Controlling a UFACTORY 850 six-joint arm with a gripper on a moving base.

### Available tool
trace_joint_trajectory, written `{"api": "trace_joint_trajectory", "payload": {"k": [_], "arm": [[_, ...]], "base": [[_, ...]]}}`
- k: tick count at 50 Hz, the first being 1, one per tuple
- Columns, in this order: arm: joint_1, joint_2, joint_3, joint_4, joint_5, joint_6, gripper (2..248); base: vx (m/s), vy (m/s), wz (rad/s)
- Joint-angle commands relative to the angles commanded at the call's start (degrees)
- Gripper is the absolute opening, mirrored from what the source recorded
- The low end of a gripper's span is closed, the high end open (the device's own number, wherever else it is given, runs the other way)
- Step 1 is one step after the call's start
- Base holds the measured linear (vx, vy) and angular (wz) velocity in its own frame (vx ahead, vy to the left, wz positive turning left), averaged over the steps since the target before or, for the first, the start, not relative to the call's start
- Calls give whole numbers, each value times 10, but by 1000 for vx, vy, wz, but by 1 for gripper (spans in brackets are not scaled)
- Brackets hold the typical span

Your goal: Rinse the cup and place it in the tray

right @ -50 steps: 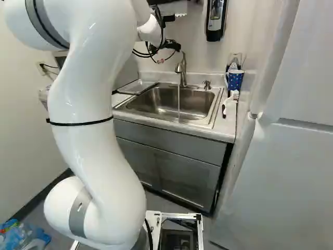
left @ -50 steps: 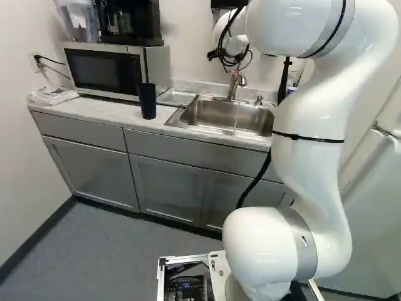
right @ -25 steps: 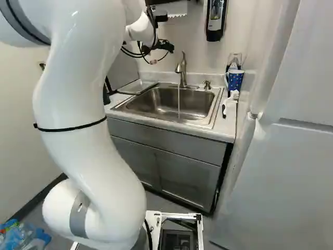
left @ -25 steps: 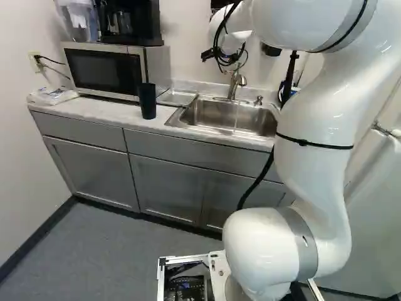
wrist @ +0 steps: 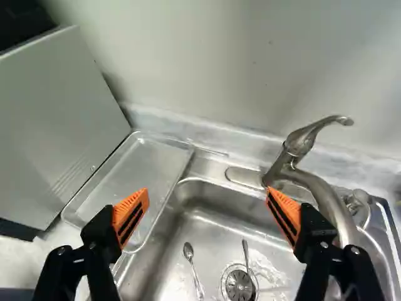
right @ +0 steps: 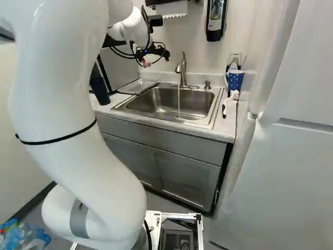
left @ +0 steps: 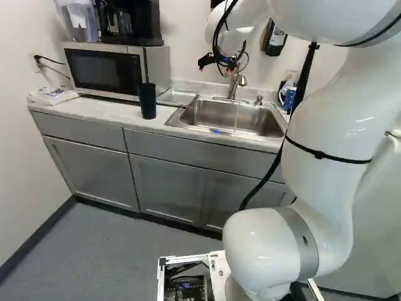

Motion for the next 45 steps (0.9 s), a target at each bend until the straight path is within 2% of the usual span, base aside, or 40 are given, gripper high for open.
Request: {"api": "trace_joint_trajectory", "payload": {"k": [29, 45], "arm": [[-1, 87, 90, 0, -117, 0, 247], [-19, 126, 127, 0, -182, 0, 247]], "base": [[0, 0, 0], [0, 0, 0]]}}
